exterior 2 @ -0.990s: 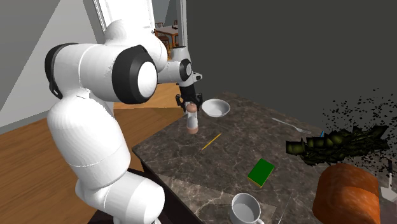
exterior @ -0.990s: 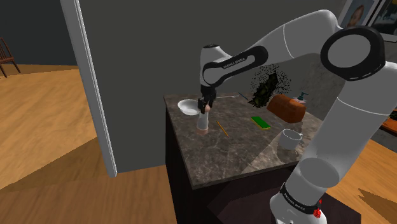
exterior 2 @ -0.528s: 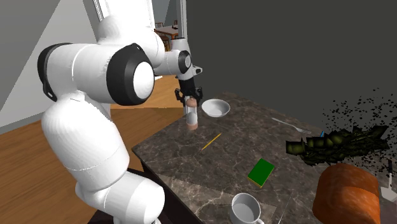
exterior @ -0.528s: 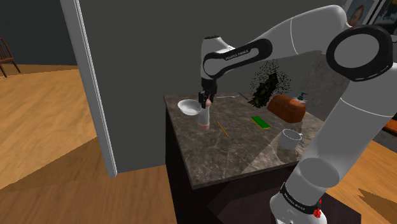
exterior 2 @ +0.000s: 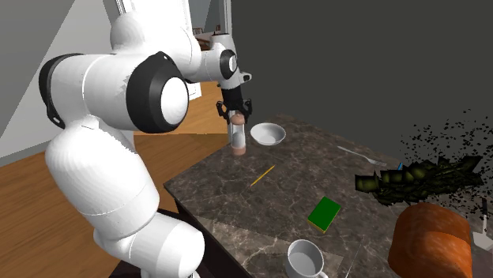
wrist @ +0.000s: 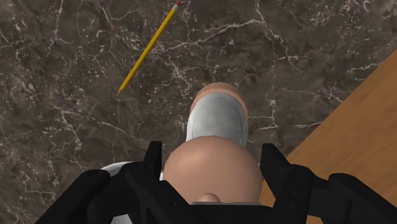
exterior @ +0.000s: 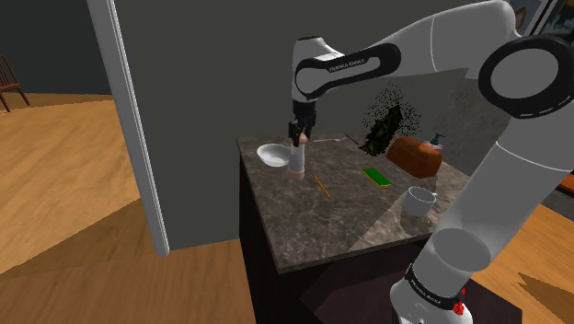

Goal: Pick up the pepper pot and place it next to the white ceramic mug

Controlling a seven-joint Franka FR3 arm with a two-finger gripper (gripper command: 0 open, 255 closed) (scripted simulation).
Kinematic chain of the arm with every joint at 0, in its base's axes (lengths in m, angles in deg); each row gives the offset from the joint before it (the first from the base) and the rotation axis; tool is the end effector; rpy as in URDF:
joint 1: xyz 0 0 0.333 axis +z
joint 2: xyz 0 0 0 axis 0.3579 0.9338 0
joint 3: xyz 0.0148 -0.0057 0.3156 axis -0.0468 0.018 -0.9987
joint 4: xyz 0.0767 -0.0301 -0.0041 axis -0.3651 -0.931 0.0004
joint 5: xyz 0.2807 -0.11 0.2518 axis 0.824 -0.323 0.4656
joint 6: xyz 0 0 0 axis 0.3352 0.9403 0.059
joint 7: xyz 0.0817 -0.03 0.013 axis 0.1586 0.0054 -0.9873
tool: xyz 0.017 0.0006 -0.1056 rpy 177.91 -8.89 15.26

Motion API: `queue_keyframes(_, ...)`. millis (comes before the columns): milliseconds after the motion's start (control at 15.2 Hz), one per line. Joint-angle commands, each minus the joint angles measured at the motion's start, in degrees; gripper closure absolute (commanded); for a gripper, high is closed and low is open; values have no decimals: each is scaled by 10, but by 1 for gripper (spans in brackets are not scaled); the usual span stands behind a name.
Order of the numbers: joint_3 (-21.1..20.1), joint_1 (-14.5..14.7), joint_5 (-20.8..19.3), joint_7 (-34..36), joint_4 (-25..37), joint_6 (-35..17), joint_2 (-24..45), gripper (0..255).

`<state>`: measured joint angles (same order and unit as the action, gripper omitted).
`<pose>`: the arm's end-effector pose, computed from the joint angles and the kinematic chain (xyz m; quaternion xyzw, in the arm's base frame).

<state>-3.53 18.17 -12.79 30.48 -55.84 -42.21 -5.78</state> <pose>0.5425 -0.0070 0.4780 0.9947 0.0714 0.0023 0.0734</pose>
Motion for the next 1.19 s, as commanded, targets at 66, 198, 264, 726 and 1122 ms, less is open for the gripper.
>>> queue_keyframes(66,-1,1,2,-3,19,24,-5,255)
queue_keyframes(198,-1,1,3,-5,32,39,-7,255)
queue_keyframes(264,-1,1,3,-6,38,46,-8,255)
queue_keyframes(726,-1,1,6,-13,88,99,-12,255)
queue_keyframes(1122,-2,2,7,-19,137,145,-10,255)
